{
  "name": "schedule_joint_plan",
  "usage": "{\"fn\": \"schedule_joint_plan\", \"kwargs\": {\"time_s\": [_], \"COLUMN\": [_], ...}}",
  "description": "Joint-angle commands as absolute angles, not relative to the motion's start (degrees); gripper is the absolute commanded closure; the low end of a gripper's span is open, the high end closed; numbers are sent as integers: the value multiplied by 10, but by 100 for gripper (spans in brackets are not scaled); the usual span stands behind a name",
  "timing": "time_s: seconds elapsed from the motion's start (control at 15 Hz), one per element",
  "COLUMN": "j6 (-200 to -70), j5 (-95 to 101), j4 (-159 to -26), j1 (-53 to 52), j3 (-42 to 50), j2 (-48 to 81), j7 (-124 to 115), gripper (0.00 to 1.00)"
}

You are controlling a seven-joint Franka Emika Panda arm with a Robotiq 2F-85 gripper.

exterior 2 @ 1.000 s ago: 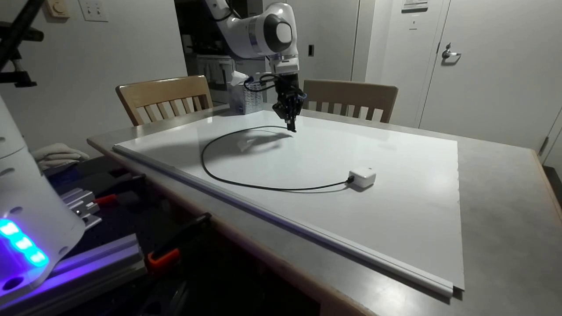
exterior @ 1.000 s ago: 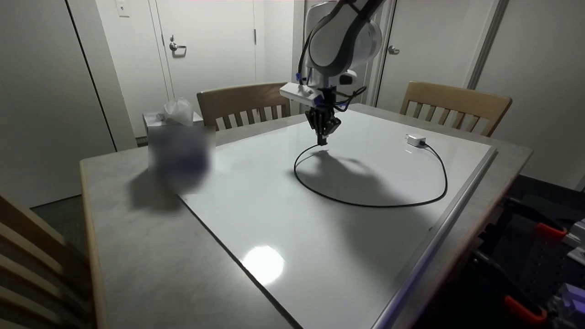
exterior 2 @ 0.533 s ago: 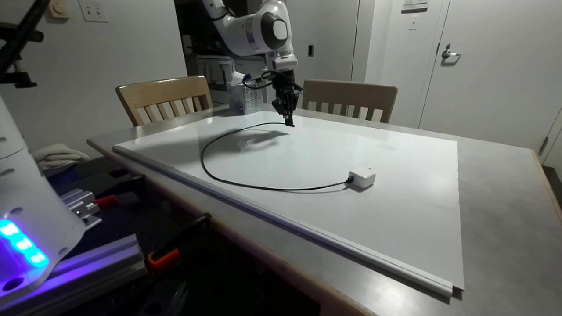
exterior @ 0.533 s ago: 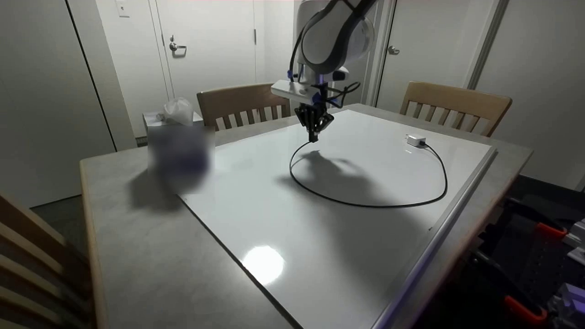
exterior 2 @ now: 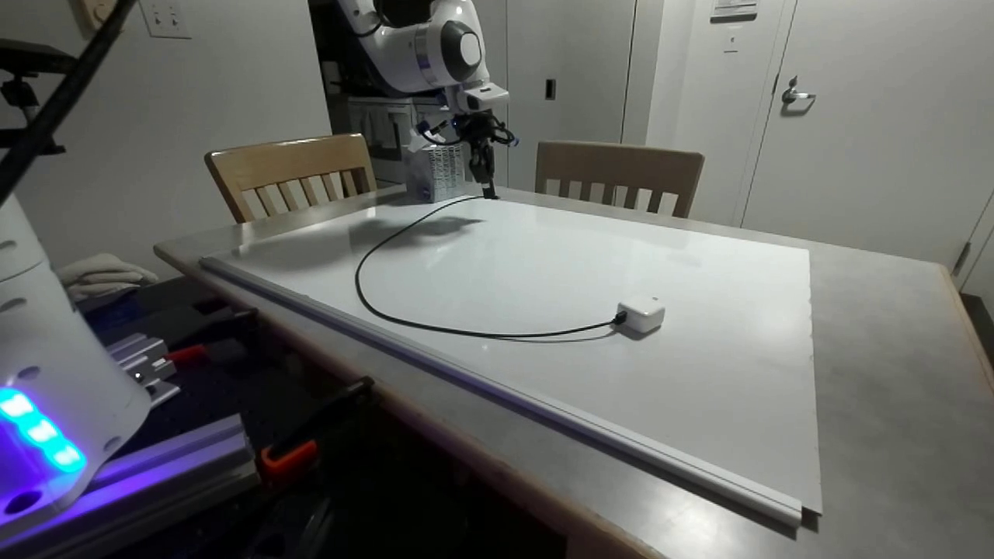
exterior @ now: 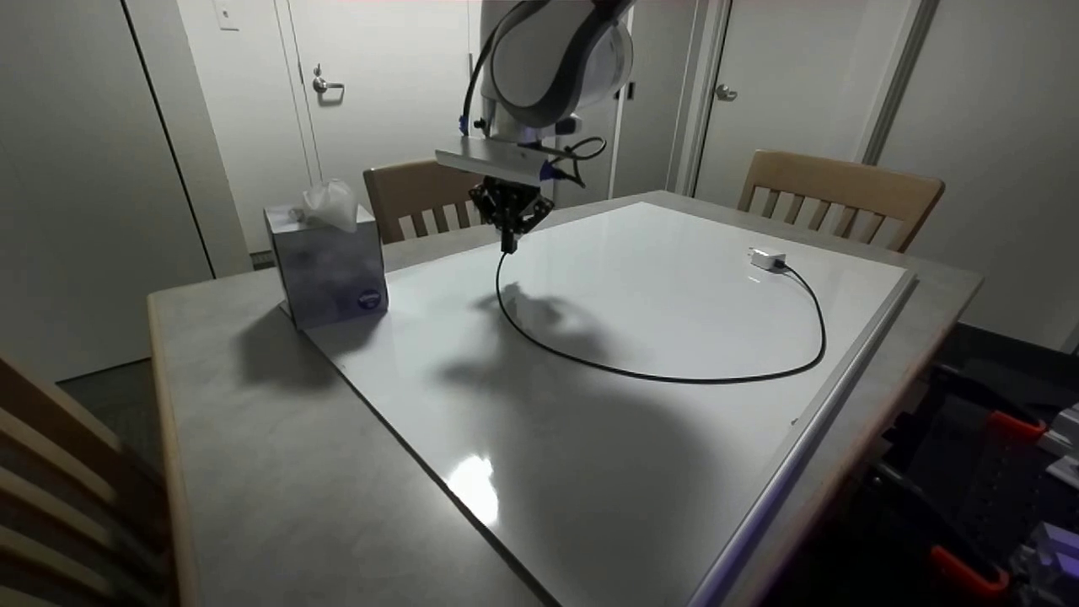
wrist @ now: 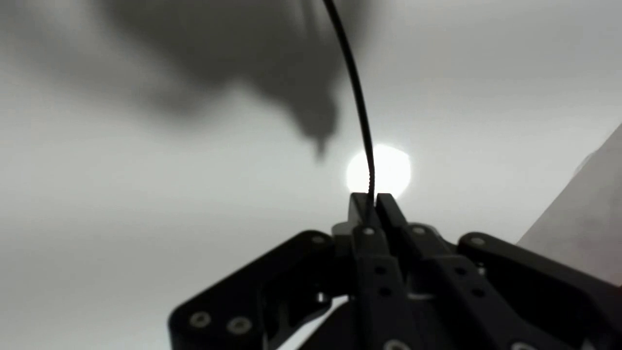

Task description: Unwind the charger cable and stretch it along the board

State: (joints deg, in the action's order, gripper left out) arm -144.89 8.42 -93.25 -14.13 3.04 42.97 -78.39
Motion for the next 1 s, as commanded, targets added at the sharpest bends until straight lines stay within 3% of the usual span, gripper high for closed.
{"fn": "schedule_joint_plan", "kwargs": {"time_s": [0.0, 0.2, 0.27, 0.47, 0.93], "j6": [-1449, -1449, -1449, -1406, -1441], "j5": [70, 70, 70, 60, 52], "j4": [-930, -930, -930, -915, -904], "j1": [-152, -154, -154, -136, -137], "j3": [42, 44, 44, 11, -19], "j2": [432, 432, 432, 435, 439], "j7": [-775, -775, -775, -698, -478], "gripper": [94, 94, 99, 99, 99]}}
